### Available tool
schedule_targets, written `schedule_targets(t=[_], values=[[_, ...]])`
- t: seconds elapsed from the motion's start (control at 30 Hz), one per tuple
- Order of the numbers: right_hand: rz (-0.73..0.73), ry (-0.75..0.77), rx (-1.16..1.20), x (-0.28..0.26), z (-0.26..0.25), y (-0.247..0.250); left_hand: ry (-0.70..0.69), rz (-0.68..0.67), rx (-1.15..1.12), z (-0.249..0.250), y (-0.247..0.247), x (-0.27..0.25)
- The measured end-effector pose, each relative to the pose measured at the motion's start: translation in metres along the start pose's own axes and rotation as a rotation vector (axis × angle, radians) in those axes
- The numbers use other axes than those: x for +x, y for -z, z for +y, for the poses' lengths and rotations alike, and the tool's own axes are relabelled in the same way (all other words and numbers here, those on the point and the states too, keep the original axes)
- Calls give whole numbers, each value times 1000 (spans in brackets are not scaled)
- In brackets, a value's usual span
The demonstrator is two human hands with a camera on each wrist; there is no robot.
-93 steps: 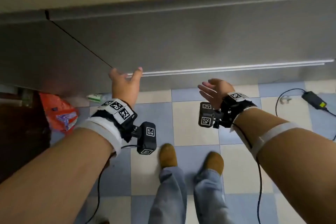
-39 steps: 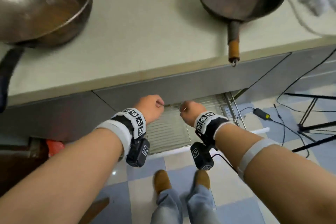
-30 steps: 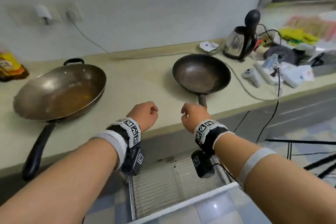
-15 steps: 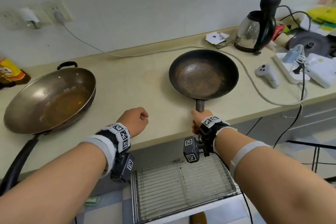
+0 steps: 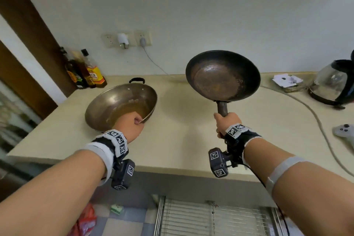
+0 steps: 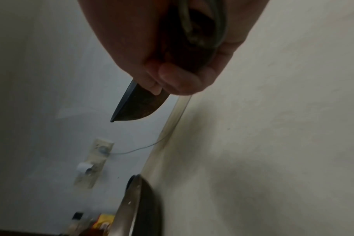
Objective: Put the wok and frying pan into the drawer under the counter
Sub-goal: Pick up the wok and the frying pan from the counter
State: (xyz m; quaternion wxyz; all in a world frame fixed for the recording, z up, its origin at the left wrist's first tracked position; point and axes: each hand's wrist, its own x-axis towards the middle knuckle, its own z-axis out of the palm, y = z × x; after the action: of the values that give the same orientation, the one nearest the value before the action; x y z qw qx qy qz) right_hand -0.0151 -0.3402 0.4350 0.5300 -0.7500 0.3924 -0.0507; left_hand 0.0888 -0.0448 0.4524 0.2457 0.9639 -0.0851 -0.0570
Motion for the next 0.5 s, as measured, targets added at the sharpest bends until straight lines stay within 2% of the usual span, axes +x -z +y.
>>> schedule_targets(t=[0.17,0.23,0.3,0.4,0.5], values=[[-148,56,-5,-17,-46,-67,252,61,137,-97,45,-11],[-174,55,-13,-25,-59,-100,369,28,235,-133,55,-13],[-176,48,-30,-34,-70,-132,429,-41,226,-163,60,-14],[-148,46,-68,-48,-79,-176,395,-166,87,-193,53,-9],[-108,50,-97,-61,-80,-212,314,-173,-47,-205,39,1]])
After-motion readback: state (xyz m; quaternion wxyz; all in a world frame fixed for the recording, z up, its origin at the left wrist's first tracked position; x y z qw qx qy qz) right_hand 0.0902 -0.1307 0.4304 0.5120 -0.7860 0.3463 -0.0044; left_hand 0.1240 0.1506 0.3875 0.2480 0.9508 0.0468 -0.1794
